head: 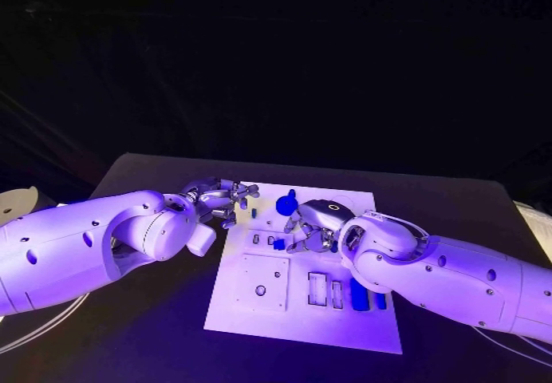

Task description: Assemble the parts on the task board

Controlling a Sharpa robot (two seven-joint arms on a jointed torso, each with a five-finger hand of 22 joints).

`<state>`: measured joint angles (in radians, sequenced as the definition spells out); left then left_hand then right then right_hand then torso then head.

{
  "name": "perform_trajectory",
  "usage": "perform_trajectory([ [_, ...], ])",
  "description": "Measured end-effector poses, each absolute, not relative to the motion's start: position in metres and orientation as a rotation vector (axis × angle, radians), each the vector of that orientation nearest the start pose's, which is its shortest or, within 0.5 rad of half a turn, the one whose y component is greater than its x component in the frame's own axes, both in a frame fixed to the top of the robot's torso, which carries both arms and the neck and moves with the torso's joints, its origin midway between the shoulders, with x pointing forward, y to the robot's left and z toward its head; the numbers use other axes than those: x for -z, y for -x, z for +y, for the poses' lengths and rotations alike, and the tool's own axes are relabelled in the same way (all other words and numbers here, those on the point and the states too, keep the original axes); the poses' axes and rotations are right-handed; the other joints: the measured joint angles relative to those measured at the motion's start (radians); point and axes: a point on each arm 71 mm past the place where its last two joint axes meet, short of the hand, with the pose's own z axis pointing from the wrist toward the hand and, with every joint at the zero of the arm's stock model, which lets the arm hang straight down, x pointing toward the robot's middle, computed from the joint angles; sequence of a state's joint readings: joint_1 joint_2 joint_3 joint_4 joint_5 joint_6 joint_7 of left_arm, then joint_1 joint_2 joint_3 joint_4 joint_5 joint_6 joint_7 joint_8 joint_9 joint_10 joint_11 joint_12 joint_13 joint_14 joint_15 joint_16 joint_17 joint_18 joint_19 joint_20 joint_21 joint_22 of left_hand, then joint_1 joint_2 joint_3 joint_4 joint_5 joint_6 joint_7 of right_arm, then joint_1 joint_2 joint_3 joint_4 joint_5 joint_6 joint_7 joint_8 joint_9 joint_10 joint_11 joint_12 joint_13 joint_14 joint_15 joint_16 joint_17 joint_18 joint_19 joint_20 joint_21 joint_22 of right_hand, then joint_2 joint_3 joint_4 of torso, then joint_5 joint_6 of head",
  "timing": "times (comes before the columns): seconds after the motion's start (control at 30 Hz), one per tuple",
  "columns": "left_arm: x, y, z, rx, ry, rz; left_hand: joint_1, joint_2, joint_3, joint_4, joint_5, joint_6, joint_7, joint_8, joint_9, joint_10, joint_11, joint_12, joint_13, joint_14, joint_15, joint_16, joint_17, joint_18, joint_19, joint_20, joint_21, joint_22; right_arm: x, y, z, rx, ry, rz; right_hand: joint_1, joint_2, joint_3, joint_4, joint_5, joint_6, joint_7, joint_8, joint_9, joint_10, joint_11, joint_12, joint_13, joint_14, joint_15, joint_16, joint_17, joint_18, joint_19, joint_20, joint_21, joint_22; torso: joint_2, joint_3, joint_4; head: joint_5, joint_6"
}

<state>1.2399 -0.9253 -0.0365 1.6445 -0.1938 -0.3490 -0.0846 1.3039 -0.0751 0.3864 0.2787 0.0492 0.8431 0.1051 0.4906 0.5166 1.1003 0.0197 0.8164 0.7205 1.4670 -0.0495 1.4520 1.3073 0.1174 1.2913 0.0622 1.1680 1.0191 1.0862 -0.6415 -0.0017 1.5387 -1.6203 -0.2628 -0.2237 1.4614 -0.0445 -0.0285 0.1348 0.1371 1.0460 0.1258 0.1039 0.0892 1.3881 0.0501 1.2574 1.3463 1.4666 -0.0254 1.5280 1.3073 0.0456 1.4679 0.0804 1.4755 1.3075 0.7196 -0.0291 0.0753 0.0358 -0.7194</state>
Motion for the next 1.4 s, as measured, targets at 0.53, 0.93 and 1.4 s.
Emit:
perform_trajectory([
  [0.53, 0.176, -0.469, 0.216, 1.221, 1.151, 1.785, 0.000, 0.000, 0.008, 0.000, 0.000, 0.000, 0.000, 0.000, -0.004, 0.000, 0.000, 0.000, -0.004, 0.000, 0.000, -0.005, 0.001, 0.000, 0.000, 0.000, -0.006, -0.006, 0.226, -0.454, -0.083, -0.723, 0.323, 1.733, 0.009, 0.009, 0.011, -0.011, -0.004, 0.007, 0.001, 0.000, -0.001, 0.003, 0.003, 0.008, 0.001, 0.000, 0.000, 0.004, 0.001, 0.000, 0.000, 0.000, 0.000, 0.000, 0.000, 0.0006, -0.0006, 0.007, -0.009],
  [0.93, 0.176, -0.470, 0.216, 1.222, 1.153, 1.783, 0.000, 0.000, 0.008, 0.000, 0.000, 0.000, 0.000, 0.000, -0.005, 0.000, 0.000, 0.000, -0.005, 0.000, 0.000, -0.005, 0.001, 0.000, 0.000, 0.000, -0.010, -0.007, 0.230, -0.455, -0.081, -0.716, 0.341, 1.752, 0.014, 0.014, 0.019, -0.019, -0.008, 0.017, -0.003, 0.000, -0.002, 0.003, 0.003, 0.015, 0.007, 0.000, 0.000, 0.004, 0.001, 0.000, 0.000, 0.000, 0.000, 0.000, -0.001, 0.0004, -0.0012, 0.010, -0.015],
  [1.4, 0.176, -0.469, 0.216, 1.222, 1.154, 1.783, 0.002, -0.002, 0.014, 0.000, 0.000, 0.000, 0.000, 0.000, -0.008, 0.000, 0.000, 0.000, -0.009, 0.000, 0.000, -0.005, 0.000, 0.000, 0.000, 0.000, -0.010, -0.008, 0.230, -0.455, -0.077, -0.707, 0.359, 1.748, 0.014, 0.014, 0.031, -0.025, -0.012, 0.028, -0.007, 0.000, -0.003, 0.003, 0.003, 0.020, 0.020, -0.004, -0.003, 0.004, 0.000, 0.000, -0.004, -0.004, 0.000, 0.001, -0.001, 0.0006, -0.0019, 0.011, -0.019],
])
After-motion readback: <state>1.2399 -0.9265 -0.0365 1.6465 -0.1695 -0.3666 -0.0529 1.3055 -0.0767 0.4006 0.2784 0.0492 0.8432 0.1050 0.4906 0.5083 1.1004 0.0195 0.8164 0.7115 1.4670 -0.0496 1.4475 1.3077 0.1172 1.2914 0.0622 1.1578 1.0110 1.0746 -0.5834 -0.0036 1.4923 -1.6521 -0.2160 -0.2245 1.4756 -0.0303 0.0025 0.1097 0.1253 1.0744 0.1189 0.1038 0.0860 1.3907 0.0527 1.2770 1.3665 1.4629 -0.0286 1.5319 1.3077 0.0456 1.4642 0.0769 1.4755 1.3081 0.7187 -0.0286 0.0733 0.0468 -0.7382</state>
